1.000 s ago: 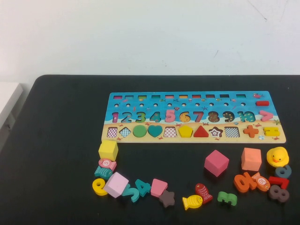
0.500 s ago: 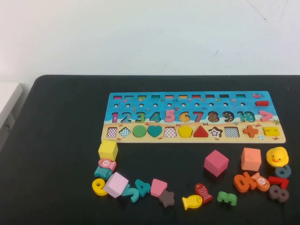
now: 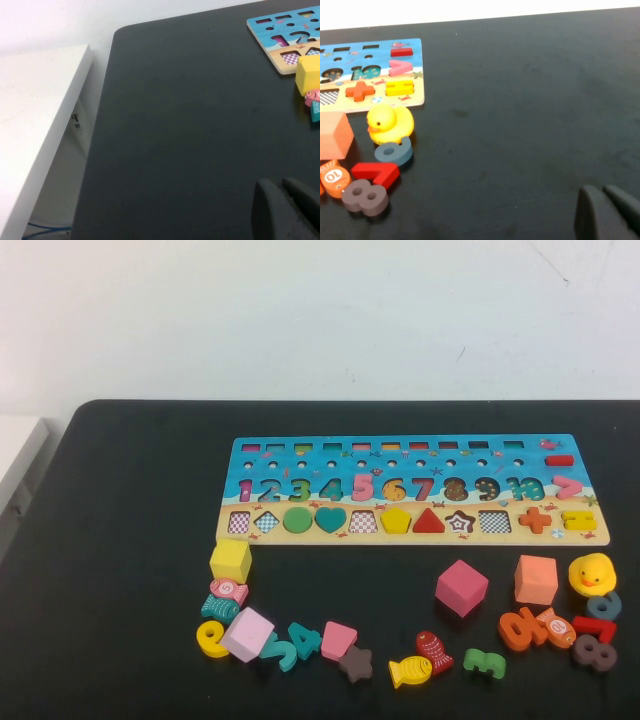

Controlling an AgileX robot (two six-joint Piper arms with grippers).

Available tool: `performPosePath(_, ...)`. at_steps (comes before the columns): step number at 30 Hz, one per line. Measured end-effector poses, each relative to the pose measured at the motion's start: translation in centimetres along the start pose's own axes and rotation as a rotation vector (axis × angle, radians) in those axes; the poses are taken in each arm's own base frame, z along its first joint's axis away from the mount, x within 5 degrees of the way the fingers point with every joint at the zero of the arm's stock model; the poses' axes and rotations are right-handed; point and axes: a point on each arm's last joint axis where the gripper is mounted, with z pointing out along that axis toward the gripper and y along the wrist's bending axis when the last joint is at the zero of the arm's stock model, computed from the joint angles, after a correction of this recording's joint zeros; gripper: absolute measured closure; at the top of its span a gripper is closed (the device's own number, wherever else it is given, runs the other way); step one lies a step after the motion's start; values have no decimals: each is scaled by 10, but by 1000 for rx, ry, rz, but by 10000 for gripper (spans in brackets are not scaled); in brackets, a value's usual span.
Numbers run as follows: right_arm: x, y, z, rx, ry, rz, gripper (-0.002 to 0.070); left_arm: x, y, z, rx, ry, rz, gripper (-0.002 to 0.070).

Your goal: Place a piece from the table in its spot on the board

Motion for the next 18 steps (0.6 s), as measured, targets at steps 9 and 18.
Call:
performPosePath(9,0,0,0,0,0,0,658,0,-1,0,9,-1,2,676)
performPosePath(18,0,0,0,0,0,0,658,0,-3,0,48,-3,11,676)
